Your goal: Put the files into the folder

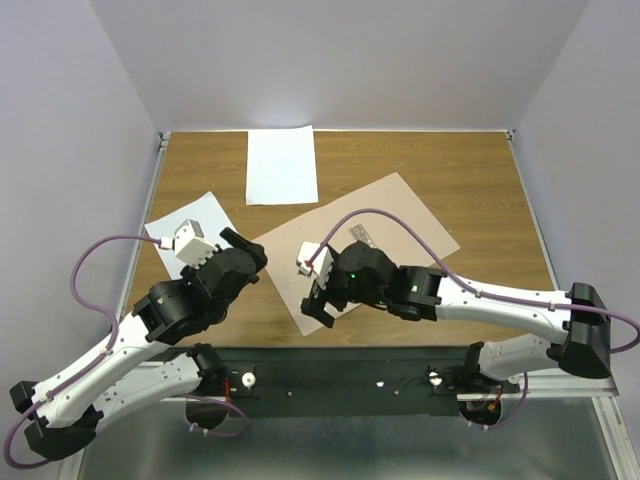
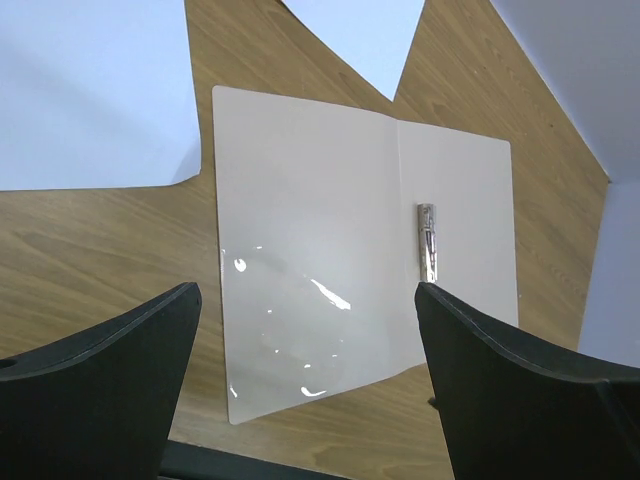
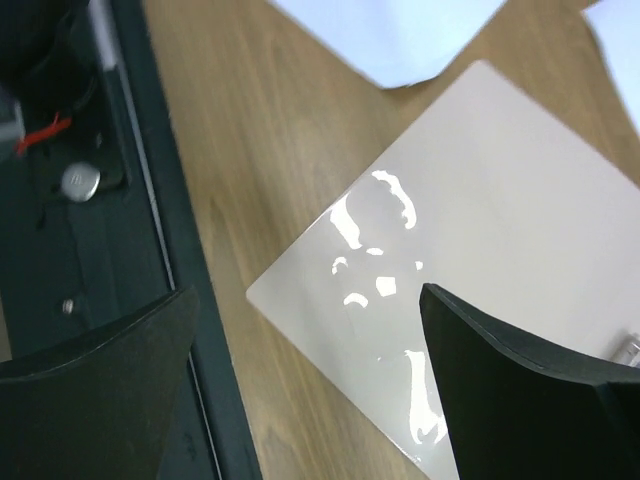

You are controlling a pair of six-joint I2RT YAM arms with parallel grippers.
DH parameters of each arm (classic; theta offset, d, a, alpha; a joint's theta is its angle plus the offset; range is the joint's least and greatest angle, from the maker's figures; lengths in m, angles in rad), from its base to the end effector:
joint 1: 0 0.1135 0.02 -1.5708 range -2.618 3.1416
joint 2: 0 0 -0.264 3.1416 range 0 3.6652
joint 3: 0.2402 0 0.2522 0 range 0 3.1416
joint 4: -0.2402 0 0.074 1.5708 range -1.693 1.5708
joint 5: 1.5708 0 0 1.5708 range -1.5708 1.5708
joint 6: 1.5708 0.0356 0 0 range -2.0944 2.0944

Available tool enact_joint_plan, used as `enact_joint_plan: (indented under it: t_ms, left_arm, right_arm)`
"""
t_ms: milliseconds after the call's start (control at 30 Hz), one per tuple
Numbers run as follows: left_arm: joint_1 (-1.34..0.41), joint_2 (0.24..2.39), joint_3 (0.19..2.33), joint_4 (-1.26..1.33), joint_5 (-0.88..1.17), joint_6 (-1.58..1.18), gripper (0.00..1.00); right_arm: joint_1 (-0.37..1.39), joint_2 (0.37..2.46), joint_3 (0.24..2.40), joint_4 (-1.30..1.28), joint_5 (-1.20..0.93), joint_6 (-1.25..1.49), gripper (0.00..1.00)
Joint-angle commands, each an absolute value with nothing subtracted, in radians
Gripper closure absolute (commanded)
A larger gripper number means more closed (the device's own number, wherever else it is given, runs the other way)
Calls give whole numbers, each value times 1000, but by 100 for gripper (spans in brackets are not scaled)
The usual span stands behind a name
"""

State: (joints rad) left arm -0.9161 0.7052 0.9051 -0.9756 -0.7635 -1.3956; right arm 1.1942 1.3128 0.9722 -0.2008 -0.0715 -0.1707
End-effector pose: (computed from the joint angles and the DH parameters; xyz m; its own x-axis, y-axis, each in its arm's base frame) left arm 0.0916 -0.0789 0.3222 -0.3426 -0.7219 -0.6012 -0.3723 0.6919 -0.6186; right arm 0.1070 0.2775 0.2871 -0.0254 -0.5249 -0.8508 -0.9684 0.2240 -0.1093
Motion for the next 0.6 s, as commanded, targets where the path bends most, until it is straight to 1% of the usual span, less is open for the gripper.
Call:
enact_joint_plan:
  t_ms: [0,33,100,133,167,267,300,433,533,567]
  left_arm:
    - [-913,715,871,-879,-802,-1359,2]
    - [-911,718,845,-850,-793,-1344,2]
    - [-904,738,821,-772,-767,-1321,2]
    - [-896,745,798,-746,-759,-1284,2]
    - [-882,765,789,-720,-743,-1269,2]
    - [-777,817,773,-620,-657,-1146,2]
    - [-746,833,772,-551,-634,-1106,2]
    - [-530,926,753,-367,-503,-950,2]
    - [-416,1037,784,-203,-413,-826,2]
    - [-328,1110,799,-168,-335,-799,2]
  right_arm:
    - [1184,1321,1066,-141,202,47,0]
    - [1152,1325,1077,-143,234,99,0]
    - [1093,1336,1086,-144,207,156,0]
    - [1010,1350,1089,-144,125,211,0]
    - [970,1362,1094,-144,92,234,0]
    - [858,1414,1104,-144,38,267,0]
    - [835,1431,1108,-144,29,268,0]
    - [744,1514,1126,-143,-53,308,0]
    - [680,1561,1137,-144,-92,321,0]
    - [661,1571,1138,-144,-101,321,0]
